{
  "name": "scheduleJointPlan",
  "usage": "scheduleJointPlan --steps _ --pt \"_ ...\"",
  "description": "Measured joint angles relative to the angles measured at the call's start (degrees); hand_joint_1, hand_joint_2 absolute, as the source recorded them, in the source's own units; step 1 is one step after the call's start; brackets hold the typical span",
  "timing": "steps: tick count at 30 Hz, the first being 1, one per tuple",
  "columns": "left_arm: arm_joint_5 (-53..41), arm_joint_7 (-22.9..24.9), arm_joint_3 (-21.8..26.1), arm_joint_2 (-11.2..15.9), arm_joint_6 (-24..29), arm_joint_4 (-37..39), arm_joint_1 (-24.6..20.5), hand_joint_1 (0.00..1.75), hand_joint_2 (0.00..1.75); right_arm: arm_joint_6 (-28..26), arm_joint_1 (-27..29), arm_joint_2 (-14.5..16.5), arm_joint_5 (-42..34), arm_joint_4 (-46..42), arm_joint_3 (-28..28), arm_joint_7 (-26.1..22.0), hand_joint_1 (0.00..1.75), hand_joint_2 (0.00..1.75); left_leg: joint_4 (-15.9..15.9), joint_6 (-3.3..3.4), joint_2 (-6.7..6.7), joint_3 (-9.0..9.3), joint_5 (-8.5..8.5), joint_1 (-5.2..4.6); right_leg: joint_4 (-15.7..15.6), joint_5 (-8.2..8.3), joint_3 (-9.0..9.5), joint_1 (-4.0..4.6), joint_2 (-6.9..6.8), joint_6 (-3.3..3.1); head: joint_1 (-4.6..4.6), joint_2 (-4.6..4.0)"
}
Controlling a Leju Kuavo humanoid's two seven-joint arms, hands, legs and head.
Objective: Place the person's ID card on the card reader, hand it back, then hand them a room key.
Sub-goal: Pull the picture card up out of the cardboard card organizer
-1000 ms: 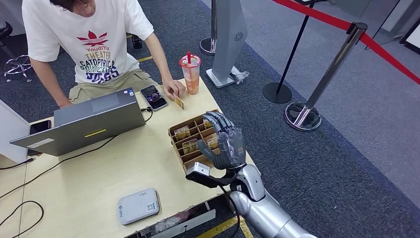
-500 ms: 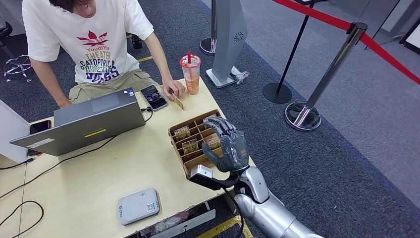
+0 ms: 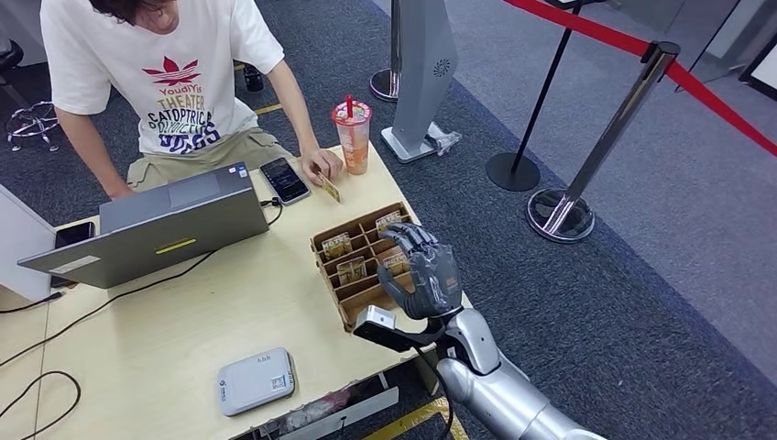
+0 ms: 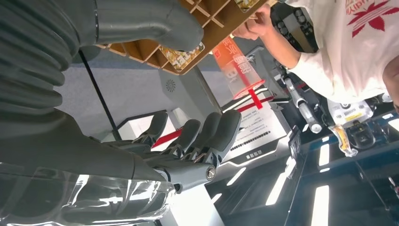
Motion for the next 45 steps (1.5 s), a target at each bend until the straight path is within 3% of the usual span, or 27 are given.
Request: scheduleJointPlan --steps 8,21,24,33,45 --pt "4.0 1.25 -6.86 -0.01 1.24 -3.29 3.1 0.0 0.0 0.2 -2.33 -0.05 -0.09 3.52 0.56 -0.06 0.67 1.75 0.0 0.0 0.0 0.01 0.0 -0.01 -0.01 0.0 -0.01 -0.01 0.03 0.0 0.01 0.0" --pt "10.28 7.4 -19.33 0.01 4.88 -13.8 10.05 0.0 0.0 2.2 -8.0 -0.24 -1.24 12.04 3.26 -1.09 0.69 1.75 0.0 0.01 -0.01 -0.01 0.01 -0.01 0.0 -0.01 -0.02 -0.01 0.0 0.01 0.01 0.0" --pt "10.86 7.97 -20.91 -0.13 5.31 -15.38 11.27 0.0 0.0 2.45 -8.93 -0.26 -1.29 13.46 3.73 -1.09 0.71 1.75 0.01 0.01 -0.01 -0.01 0.0 -0.01 -0.01 -0.01 -0.03 -0.01 0.0 0.02 0.01 0.0" --pt "12.03 9.05 -24.86 -0.56 6.28 -19.16 13.77 0.0 0.0 2.06 -10.39 -0.39 -2.15 16.19 4.38 -1.26 0.54 1.75 0.01 0.01 -0.01 0.0 0.0 -0.01 -0.01 -0.01 -0.03 -0.01 0.0 0.02 0.01 0.0" --pt "12.93 9.81 -27.09 -0.89 8.08 -22.48 15.59 0.0 0.0 2.43 -10.97 -0.39 -0.92 17.05 5.25 -0.28 0.45 1.75 0.01 0.01 -0.01 0.0 0.0 -0.01 -0.01 -0.01 -0.03 -0.01 0.0 0.02 0.01 0.0"
